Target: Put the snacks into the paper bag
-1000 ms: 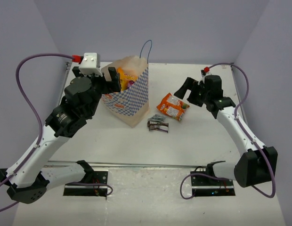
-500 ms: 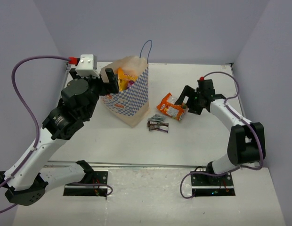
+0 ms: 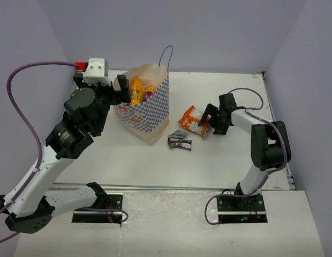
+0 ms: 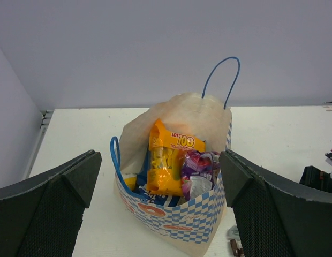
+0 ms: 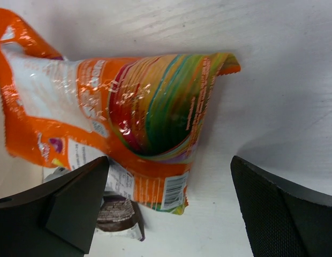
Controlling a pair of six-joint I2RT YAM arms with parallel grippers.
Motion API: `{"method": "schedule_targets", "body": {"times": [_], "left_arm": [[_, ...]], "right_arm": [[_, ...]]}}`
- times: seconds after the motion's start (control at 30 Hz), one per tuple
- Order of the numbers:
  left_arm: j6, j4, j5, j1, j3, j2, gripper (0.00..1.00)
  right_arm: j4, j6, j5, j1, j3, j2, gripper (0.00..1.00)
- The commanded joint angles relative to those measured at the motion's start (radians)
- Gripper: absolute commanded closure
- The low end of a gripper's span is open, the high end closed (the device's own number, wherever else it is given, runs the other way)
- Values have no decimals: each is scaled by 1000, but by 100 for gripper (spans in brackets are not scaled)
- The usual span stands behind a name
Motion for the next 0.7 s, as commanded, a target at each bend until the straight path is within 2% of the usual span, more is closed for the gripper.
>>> {"method": "schedule_targets", "body": {"times": [0.0,0.1,0.2,0.23,0.27,0.3,0.37,0.4,0.47,0.5,0.53,0.67], "left_arm": [[47,41,-42,1,22,-24,0],[59,42,-52,1,23,-30,0],[69,50,-57,1,31,-29,0],[70,53,-57,1,32,-29,0],[72,56,-57,1,38,-25,0],[73,58,-55,1,43,-21,0],[72,56,-51,1,52,-10,0],[72,56,-49,1,55,-7,0],[66,55,-43,1,60,-2,0],[58,53,-40,1,62,1,0],[53,52,-37,1,63,1,0],[32,42,-34,1,63,1,0]], "right_arm": [[11,7,47,0,55,16,2],[-4,23,62,-1,76,30,7],[-23,35,82,5,101,44,16],[-27,36,84,3,108,51,26],[-29,37,82,3,115,55,31],[-27,37,76,5,118,56,43],[-23,37,69,5,115,53,54],[-21,38,64,5,113,50,68],[-14,38,56,5,101,41,82],[-11,33,52,5,98,39,94],[-9,32,43,5,96,36,100],[-6,26,18,3,86,24,100]]}}
